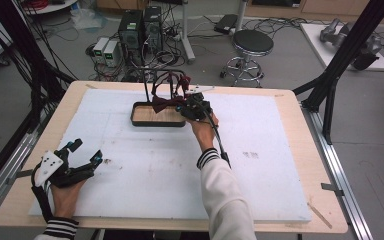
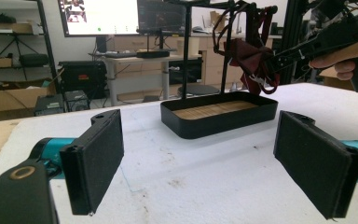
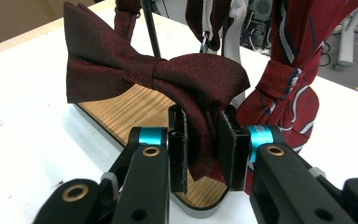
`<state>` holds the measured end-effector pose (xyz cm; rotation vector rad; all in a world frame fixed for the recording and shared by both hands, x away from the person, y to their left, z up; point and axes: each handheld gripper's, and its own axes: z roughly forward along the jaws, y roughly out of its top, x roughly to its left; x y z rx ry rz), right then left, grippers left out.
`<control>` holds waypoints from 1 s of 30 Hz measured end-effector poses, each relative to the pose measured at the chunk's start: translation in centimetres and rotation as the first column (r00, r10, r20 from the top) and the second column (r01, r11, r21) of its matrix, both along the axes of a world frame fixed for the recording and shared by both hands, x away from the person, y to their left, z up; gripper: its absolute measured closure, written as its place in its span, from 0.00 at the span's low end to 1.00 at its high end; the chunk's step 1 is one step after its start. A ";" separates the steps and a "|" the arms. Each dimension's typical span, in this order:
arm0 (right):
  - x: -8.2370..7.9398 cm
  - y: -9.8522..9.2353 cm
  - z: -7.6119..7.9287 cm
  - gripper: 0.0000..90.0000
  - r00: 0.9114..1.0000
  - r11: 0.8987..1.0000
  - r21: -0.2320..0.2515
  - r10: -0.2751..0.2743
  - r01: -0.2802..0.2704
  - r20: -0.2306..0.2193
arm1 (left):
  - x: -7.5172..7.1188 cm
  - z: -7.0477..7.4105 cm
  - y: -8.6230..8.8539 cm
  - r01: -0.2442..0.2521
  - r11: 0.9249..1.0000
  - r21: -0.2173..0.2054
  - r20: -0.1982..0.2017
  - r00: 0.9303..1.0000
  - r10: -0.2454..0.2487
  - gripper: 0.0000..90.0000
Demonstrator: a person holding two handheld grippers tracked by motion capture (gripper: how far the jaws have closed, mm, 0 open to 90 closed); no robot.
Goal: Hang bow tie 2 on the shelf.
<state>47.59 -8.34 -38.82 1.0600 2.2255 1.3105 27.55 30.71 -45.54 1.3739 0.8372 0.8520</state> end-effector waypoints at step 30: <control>-2.1 -1.4 1.8 0.11 0.998 0.999 -0.030 0.026 -0.024 0.062 | 0.1 0.0 0.0 -0.002 1.000 -0.003 -0.002 1.000 0.002 0.18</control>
